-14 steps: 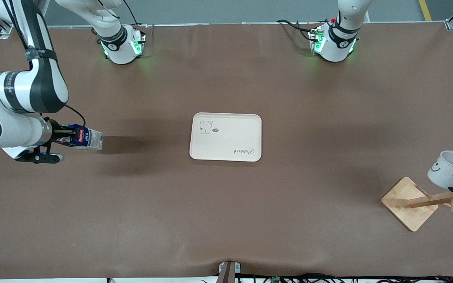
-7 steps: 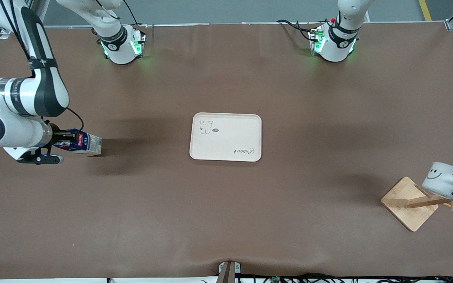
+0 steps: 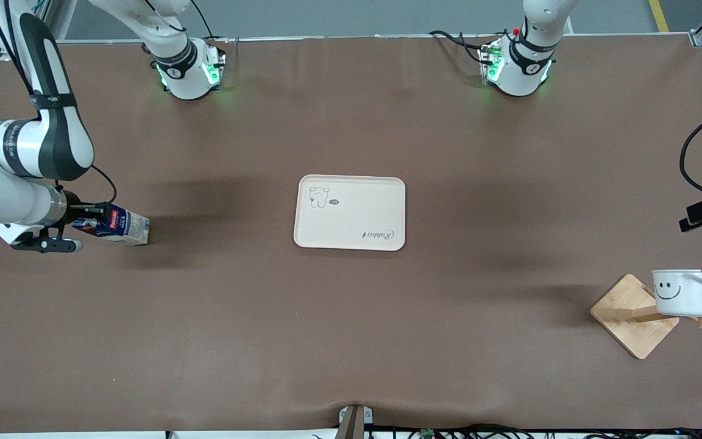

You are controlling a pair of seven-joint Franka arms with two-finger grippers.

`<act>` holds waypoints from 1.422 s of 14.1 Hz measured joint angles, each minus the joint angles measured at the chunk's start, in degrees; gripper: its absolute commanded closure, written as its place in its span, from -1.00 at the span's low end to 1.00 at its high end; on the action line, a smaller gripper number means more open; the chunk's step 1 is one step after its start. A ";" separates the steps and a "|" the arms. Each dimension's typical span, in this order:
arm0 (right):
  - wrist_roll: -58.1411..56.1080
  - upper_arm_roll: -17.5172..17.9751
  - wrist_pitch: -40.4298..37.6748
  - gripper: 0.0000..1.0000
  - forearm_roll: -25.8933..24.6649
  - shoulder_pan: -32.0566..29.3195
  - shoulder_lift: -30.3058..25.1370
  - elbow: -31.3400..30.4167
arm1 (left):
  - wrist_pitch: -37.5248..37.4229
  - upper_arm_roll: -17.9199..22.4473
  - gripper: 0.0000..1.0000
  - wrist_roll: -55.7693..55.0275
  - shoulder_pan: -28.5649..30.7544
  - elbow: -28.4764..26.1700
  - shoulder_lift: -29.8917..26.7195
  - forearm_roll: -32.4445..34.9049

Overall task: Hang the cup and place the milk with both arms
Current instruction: 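Hang the mug handle on the stand peg while lowering the milk, then open both grippers and withdraw them from the mug and milk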

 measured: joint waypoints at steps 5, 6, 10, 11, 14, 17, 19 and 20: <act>0.00 1.03 -2.71 -1.00 0.00 0.02 -0.04 -0.51 | -0.67 -0.50 -1.00 -1.80 -0.04 -3.36 -5.27 0.00; 0.00 1.51 -4.94 -1.00 0.17 0.10 -0.14 0.05 | -0.70 -0.50 -1.00 -1.80 -0.03 -3.48 -5.69 -0.01; -0.22 2.60 -18.01 -1.00 6.89 1.15 -0.65 8.07 | -0.80 -0.69 -1.00 -1.80 -0.02 -3.55 -6.26 -0.01; -1.41 2.67 -20.28 -1.00 7.51 1.31 -0.83 11.42 | -1.41 -0.78 -1.00 -1.80 -0.02 -3.55 -6.33 -0.01; -6.95 2.57 -29.01 -1.00 7.96 1.37 -1.16 24.64 | -3.35 -1.86 -1.00 -1.80 0.00 -3.22 -6.63 -0.01; -6.66 2.48 -32.41 -1.00 7.96 1.40 -0.81 36.74 | -3.66 -2.54 -1.00 -1.80 -0.34 -3.07 -7.70 -0.39; -3.77 2.55 -33.65 -1.00 8.02 2.28 -0.77 41.03 | -5.17 -0.90 -1.00 -1.87 -2.94 -3.06 -9.48 -1.33; -1.04 2.61 -35.15 -1.00 8.13 3.11 -1.25 42.10 | -6.09 1.41 -1.00 -2.45 -5.76 -3.05 -10.54 -1.66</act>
